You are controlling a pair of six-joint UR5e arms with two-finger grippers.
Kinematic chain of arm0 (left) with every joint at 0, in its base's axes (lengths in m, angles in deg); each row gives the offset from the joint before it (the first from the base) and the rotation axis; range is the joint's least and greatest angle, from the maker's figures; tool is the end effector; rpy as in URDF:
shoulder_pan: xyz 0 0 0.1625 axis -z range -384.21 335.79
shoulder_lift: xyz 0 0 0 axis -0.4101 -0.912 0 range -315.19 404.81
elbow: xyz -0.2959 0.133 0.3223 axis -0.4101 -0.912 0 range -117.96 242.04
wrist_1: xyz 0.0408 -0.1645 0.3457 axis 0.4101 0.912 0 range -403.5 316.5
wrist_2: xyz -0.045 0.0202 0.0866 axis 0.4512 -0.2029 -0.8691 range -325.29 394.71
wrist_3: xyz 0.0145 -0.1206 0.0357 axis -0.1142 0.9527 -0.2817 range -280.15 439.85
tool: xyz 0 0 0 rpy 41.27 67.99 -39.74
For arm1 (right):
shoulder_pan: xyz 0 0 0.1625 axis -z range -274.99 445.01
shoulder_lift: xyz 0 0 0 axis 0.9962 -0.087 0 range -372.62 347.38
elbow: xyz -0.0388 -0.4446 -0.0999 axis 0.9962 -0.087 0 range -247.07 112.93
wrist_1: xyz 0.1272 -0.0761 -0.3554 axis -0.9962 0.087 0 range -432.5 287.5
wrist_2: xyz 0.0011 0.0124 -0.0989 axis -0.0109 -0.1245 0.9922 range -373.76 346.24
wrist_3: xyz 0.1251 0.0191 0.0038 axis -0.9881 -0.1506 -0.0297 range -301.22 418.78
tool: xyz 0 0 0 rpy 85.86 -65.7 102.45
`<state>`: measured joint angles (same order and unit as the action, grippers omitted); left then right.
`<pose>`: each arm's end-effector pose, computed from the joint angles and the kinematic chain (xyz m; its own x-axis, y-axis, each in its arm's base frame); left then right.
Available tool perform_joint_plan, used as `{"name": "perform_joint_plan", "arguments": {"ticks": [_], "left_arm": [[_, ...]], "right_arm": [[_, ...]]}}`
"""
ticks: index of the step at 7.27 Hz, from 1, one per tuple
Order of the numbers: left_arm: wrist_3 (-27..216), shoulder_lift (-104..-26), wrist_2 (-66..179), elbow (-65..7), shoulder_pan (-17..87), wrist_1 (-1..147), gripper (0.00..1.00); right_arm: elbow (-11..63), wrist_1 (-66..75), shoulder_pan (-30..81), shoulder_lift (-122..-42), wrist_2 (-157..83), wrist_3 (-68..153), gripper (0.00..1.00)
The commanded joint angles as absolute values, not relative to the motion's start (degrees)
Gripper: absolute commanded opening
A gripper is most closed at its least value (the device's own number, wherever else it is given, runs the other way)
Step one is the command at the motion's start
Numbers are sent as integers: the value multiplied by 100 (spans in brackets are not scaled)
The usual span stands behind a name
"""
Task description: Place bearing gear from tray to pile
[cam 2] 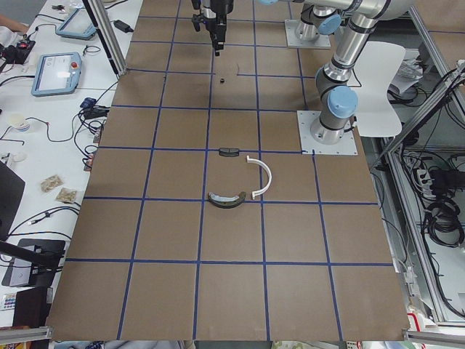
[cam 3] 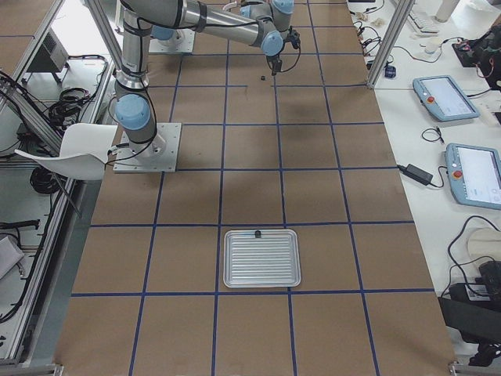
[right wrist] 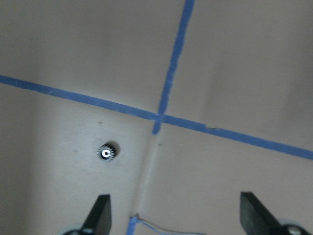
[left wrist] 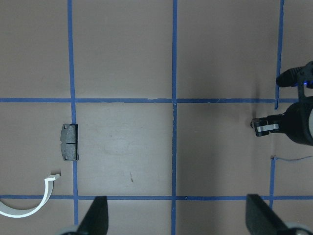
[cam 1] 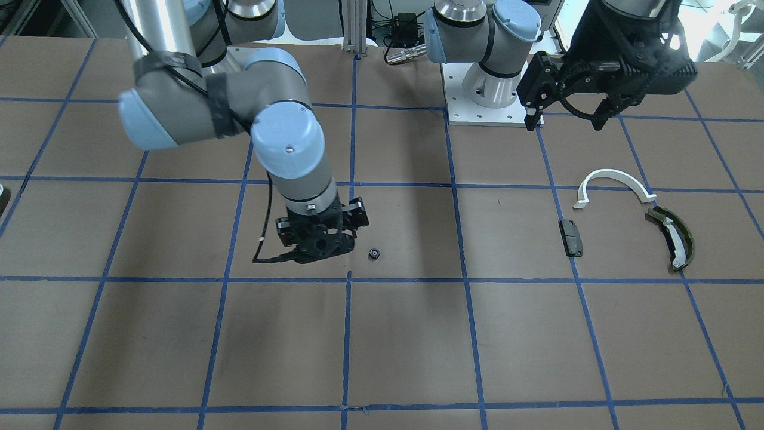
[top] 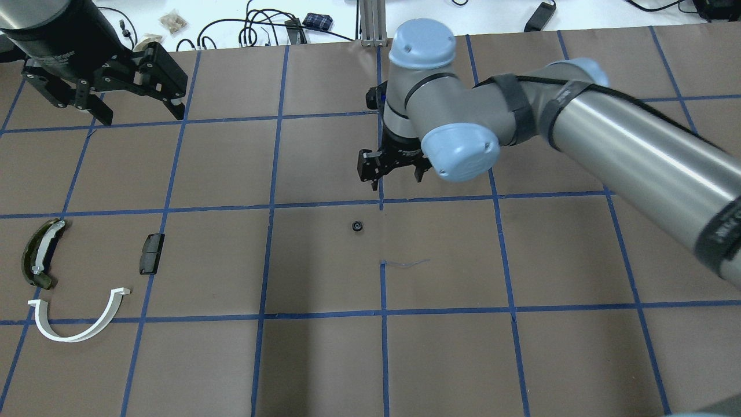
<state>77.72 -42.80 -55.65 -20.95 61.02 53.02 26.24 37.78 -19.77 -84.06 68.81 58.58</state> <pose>-0.0952 -0.4527 0.5570 -0.9989 -0.0464 -0.0081 -0.0459 0.9977 -0.0500 0.2919 -0.5197 0.3333 -0.9606 -0.2461 -0.1291 -0.2516 0.9674 0.0278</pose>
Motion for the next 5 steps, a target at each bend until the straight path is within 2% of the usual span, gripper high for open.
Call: {"name": "perform_joint_plan", "arguments": {"ticks": [1,3,5], "left_arm": [[7861,-4465,-5538,-2093,6034,5196,100],[7835,-4553,-5529,-2329,6392,5186,100],[8045,-5000,-5520,-2680,7067,4417,100]], "right_arm": [[2636,2311,-874,-9650,6973,6730,100],[2645,1629,496,-10146,7655,7751,100],[2662,1591,1700,-10182,7861,10293,100]]}}
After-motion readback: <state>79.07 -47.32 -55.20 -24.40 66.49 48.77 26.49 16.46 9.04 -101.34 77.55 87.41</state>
